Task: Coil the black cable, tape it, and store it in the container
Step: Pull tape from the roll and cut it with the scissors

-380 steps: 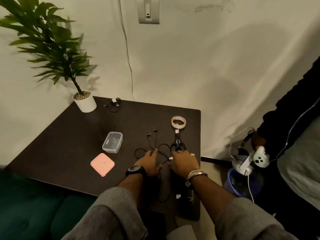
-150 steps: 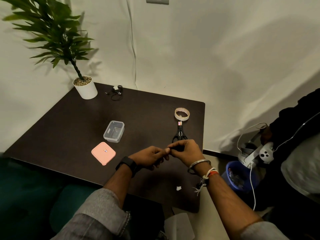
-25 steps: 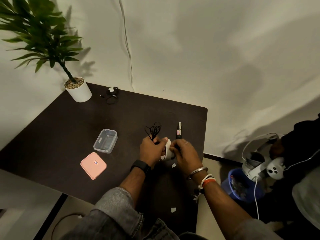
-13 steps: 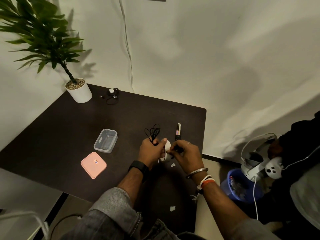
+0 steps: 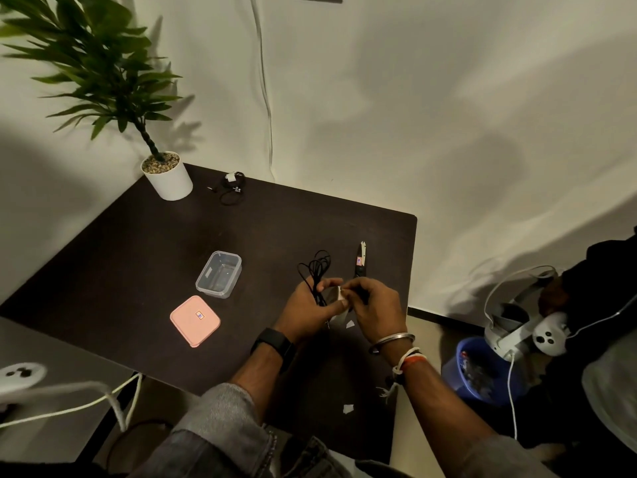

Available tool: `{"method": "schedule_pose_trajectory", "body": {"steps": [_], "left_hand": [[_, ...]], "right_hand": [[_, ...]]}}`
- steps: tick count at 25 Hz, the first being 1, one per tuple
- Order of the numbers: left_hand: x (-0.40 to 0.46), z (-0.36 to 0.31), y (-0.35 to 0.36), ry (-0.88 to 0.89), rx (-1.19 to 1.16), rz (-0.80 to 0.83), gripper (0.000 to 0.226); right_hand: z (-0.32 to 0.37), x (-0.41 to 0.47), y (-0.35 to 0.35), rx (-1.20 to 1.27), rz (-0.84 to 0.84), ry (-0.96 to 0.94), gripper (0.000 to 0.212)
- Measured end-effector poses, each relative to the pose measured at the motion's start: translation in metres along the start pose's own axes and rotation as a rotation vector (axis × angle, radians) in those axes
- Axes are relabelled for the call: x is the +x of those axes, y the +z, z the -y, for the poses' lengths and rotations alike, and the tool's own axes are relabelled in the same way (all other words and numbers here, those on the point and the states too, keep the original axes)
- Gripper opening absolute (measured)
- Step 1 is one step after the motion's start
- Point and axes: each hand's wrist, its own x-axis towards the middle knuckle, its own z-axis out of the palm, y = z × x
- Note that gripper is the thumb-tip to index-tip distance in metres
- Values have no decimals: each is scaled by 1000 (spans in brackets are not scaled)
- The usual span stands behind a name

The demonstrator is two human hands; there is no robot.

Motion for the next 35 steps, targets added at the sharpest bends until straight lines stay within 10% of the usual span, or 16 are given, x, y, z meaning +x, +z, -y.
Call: {"method": "schedule_pose_trajectory", "body": {"steps": [25,35], "left_hand": [[-6,-7,-16,56,383,6,29],[-6,13,-28,-122,159,-153,32]], "right_hand": [[-2,0,-6,95,221,88,27],[-41,13,19,-99,-55,417,20]]}}
